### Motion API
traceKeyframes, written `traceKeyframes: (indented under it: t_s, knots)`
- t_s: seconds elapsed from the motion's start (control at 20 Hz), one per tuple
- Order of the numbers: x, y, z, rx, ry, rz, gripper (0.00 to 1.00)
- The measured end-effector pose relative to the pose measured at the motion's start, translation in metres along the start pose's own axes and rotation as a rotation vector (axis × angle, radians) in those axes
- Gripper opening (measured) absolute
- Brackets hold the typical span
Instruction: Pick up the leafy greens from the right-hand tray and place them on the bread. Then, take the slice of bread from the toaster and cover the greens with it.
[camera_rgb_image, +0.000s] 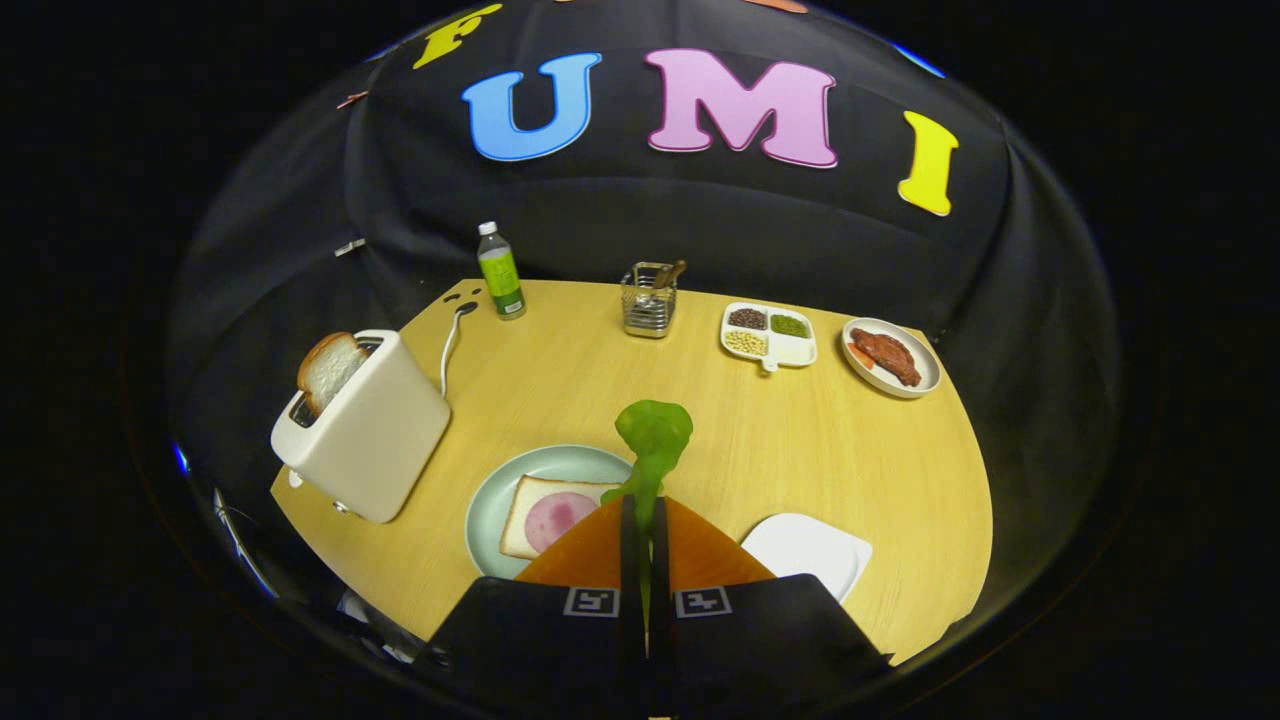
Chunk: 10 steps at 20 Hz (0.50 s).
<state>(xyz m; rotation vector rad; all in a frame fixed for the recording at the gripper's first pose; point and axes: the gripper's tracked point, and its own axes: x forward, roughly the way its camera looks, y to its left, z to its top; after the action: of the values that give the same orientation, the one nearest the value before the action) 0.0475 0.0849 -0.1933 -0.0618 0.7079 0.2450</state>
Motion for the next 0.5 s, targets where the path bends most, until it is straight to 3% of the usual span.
traceKeyframes:
  t_s: [0.5]
  knots:
    - [0.051,0.052,-0.023,-0.088,0.051,0.027,0.06]
